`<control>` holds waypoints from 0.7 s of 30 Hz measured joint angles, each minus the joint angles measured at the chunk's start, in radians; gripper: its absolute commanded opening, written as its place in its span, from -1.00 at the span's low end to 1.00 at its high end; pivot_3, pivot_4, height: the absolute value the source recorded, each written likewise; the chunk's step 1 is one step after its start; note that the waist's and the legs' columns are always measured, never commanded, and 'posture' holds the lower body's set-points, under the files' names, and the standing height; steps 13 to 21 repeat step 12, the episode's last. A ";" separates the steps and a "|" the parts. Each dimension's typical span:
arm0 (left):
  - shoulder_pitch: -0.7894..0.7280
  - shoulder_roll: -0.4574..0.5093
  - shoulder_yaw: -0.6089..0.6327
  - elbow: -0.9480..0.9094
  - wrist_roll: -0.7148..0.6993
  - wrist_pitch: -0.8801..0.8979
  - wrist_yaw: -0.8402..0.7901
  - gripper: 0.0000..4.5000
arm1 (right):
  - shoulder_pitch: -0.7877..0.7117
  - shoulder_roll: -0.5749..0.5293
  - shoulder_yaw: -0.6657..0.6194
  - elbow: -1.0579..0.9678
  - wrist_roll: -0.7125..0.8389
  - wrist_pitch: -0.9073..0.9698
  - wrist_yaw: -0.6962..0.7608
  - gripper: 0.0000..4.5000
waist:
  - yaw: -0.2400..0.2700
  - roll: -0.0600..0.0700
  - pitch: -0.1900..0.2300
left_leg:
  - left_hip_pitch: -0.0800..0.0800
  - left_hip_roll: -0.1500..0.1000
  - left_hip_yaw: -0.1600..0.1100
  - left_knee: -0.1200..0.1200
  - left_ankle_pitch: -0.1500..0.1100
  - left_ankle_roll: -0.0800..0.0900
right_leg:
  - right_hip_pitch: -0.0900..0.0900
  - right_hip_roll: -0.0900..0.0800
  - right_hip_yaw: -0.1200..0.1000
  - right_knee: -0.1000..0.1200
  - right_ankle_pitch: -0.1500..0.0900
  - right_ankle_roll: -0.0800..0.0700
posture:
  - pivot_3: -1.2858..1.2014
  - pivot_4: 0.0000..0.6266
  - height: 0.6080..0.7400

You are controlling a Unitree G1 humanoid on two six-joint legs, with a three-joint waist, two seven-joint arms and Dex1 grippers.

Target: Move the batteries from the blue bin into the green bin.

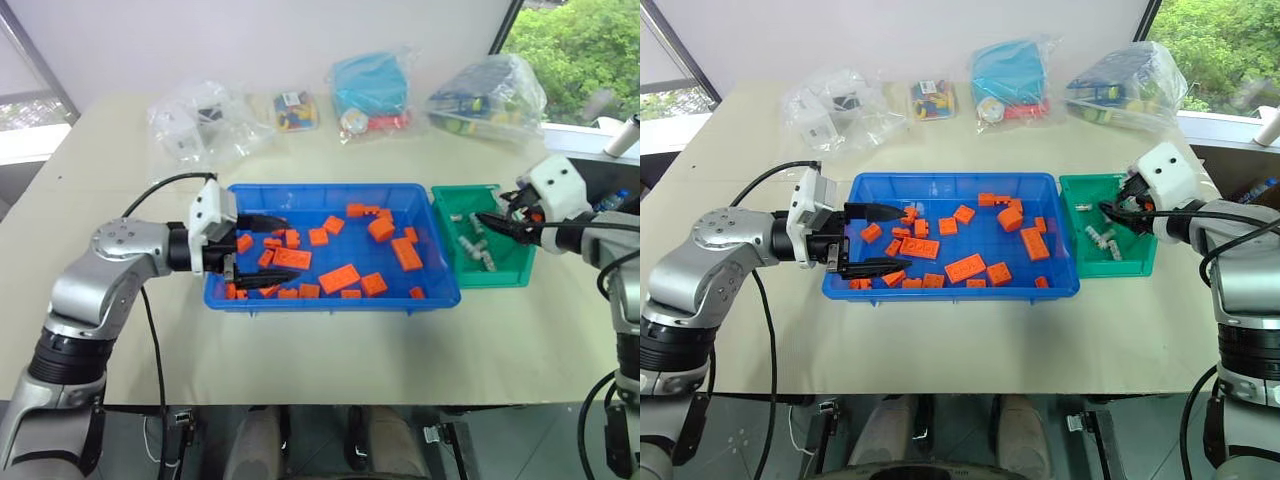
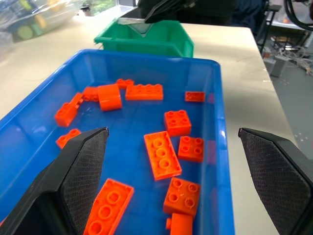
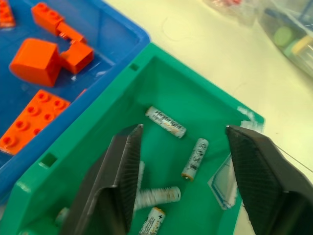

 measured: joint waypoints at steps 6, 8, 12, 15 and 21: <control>0.044 0.060 0.051 0.065 0.000 0.002 -0.002 1.00 | 0.173 -0.130 -0.144 0.023 0.154 -0.086 0.235 0.09 | 0.003 0.000 0.000 | 0.000 0.000 0.000 0.000 0.000 0.000 | 0.000 0.000 0.000 0.000 0.000 0.000 | 0.03 -0.52 0.94; 0.048 0.092 0.084 0.081 -0.001 0.003 -0.004 1.00 | 0.213 -0.178 -0.195 0.053 0.187 -0.113 0.296 0.09 | 0.002 0.000 0.000 | 0.000 0.000 0.000 0.000 0.000 0.000 | 0.000 0.000 0.000 0.000 0.000 0.000 | 0.03 -0.52 0.94; 0.066 0.163 0.174 0.120 -0.009 0.008 -0.010 1.00 | 0.275 -0.215 -0.238 0.082 0.255 -0.143 0.412 0.09 | -0.006 0.000 0.000 | 0.001 0.001 0.000 0.000 0.000 0.000 | 0.000 0.000 0.000 0.000 0.000 0.000 | 0.03 -0.52 0.94; 0.066 0.163 0.174 0.120 -0.009 0.008 -0.010 1.00 | 0.275 -0.215 -0.238 0.082 0.255 -0.143 0.412 0.09 | -0.006 0.000 0.000 | 0.001 0.001 0.000 0.000 0.000 0.000 | 0.000 0.000 0.000 0.000 0.000 0.000 | 0.03 -0.52 0.94; 0.066 0.163 0.174 0.120 -0.009 0.008 -0.010 1.00 | 0.275 -0.215 -0.238 0.082 0.255 -0.143 0.412 0.09 | -0.006 0.000 0.000 | 0.001 0.001 0.000 0.000 0.000 0.000 | 0.000 0.000 0.000 0.000 0.000 0.000 | 0.03 -0.52 0.94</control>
